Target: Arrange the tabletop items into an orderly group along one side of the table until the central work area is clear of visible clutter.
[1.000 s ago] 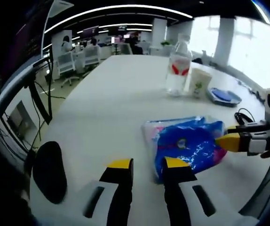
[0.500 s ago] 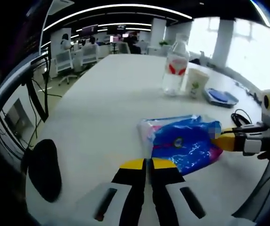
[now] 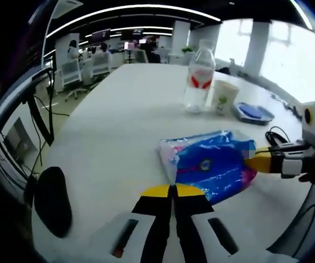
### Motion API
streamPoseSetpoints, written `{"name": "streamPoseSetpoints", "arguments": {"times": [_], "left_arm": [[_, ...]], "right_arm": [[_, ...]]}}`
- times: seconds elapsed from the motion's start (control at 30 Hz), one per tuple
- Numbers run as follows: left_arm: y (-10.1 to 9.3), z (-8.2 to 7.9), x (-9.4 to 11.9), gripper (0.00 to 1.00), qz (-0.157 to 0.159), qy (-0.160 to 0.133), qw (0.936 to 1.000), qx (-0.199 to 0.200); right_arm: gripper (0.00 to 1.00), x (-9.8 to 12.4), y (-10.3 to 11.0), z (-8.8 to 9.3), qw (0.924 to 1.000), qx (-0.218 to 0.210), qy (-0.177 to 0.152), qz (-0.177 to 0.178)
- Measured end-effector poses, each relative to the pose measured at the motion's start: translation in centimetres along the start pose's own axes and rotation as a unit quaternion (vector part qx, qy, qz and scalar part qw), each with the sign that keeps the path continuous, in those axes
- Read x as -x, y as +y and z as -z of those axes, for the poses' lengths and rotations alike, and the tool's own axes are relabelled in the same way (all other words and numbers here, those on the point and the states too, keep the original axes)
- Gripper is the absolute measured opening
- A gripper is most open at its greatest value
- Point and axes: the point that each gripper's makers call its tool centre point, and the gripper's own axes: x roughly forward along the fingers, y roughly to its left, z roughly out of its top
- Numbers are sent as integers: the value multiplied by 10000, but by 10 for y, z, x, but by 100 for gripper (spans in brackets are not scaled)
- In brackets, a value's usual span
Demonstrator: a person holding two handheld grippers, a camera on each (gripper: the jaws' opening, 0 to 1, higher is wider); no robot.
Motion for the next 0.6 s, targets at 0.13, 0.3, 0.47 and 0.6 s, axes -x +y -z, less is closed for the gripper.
{"name": "streamPoseSetpoints", "arguments": {"times": [0.13,0.3,0.47,0.6], "left_arm": [[-4,-2,2,0,31,58,10000,-58],[-11,-7,6,0,71,70,9998,-162],[-20,-13,10,0,132,50,9994,-327],[-29,-20,14,1,228,9,9991,-355]], "right_arm": [[0,3,-2,-3,10000,-23,2,-28],[0,12,-3,-8,10000,35,-36,-13],[0,21,-7,-15,10000,37,-67,-3],[0,30,-12,-22,10000,0,-95,19]]}}
